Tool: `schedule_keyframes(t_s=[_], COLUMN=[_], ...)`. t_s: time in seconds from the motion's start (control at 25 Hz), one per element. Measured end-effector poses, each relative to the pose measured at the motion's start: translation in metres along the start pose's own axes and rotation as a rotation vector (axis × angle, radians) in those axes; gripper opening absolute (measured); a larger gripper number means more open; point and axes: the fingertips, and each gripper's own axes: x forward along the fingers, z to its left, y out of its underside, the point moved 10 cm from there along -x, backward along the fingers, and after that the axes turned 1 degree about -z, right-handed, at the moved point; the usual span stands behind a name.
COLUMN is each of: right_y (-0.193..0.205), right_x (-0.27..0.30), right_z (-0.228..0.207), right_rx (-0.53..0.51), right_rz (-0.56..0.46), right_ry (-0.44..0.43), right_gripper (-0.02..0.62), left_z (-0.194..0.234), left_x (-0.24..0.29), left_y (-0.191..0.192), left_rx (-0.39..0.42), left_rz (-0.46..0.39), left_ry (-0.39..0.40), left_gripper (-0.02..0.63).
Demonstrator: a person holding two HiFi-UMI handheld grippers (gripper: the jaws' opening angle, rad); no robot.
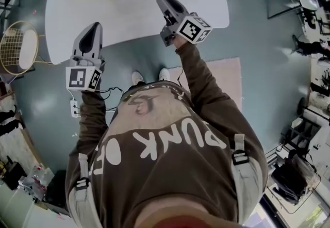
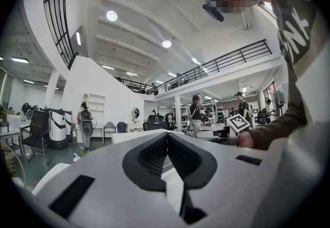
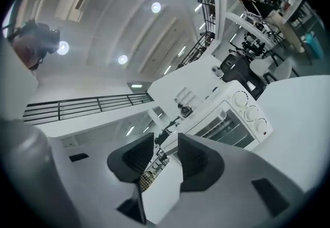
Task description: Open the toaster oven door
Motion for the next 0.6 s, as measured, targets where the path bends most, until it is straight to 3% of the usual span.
schedule_keyframes(t_s=[0.6], right_y=[0.004], right_x=[0.058], right_z=[-0.056], right_rx=[0.148], right_rz=[-0.039], right_ry=[0.126], right_gripper=[0.190], left_z=[0.005], left_x=[-0.005], left_y=[0.001], left_rx=[-0.011], left_rz=[0.015], left_ry=[-0.008], left_gripper=[0.005])
